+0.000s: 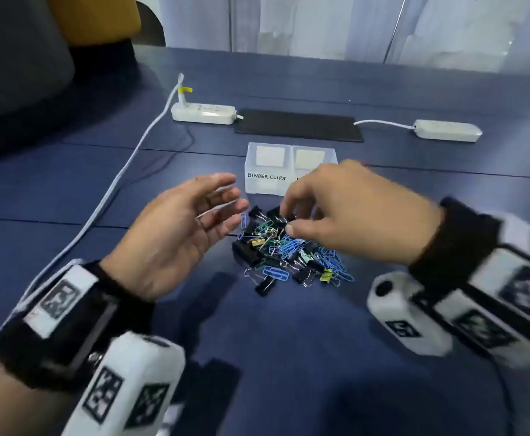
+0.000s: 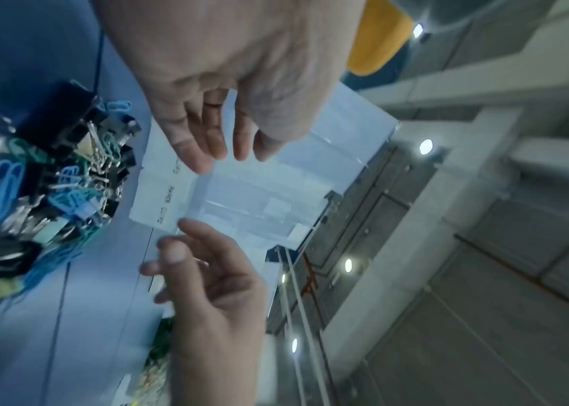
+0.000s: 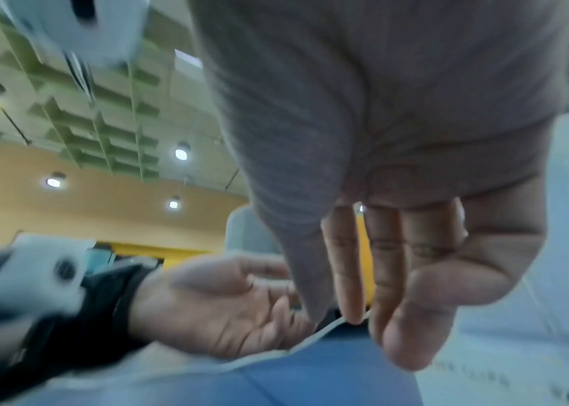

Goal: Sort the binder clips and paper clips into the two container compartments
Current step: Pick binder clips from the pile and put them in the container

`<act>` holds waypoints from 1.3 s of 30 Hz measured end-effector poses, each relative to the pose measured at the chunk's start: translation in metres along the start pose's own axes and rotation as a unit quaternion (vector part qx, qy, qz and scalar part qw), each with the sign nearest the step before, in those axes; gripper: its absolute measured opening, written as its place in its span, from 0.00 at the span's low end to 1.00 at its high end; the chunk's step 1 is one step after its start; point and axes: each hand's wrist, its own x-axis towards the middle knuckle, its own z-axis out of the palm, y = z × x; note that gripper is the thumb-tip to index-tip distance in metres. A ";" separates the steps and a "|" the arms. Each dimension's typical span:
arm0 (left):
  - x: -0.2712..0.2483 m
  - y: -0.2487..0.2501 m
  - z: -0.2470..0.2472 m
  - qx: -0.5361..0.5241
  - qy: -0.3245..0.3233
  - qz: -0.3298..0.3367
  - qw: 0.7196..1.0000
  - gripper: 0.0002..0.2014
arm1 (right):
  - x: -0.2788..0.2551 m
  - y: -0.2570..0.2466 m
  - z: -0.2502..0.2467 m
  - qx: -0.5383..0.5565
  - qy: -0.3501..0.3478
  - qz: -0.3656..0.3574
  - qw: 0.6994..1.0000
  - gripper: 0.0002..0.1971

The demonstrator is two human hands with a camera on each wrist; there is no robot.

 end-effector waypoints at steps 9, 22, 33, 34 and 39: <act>0.033 0.001 -0.007 -0.060 0.079 -0.031 0.995 0.05 | 0.052 -0.023 0.051 -0.031 -0.087 -0.028 0.995 0.19; 0.048 -0.013 0.005 -0.052 0.101 -0.001 0.994 0.07 | 0.050 0.002 0.035 0.077 -0.054 0.014 0.995 0.22; 0.058 -0.014 0.016 -0.106 0.041 -0.069 0.991 0.10 | 0.069 0.010 0.005 0.148 0.029 0.031 0.988 0.09; 0.058 -0.014 0.016 -0.128 0.027 -0.084 0.988 0.12 | 0.073 0.008 0.006 0.142 0.032 0.023 0.989 0.09; 0.054 -0.010 0.016 -0.250 -0.036 -0.125 0.959 0.22 | 0.083 0.004 0.015 0.144 0.016 -0.008 0.989 0.07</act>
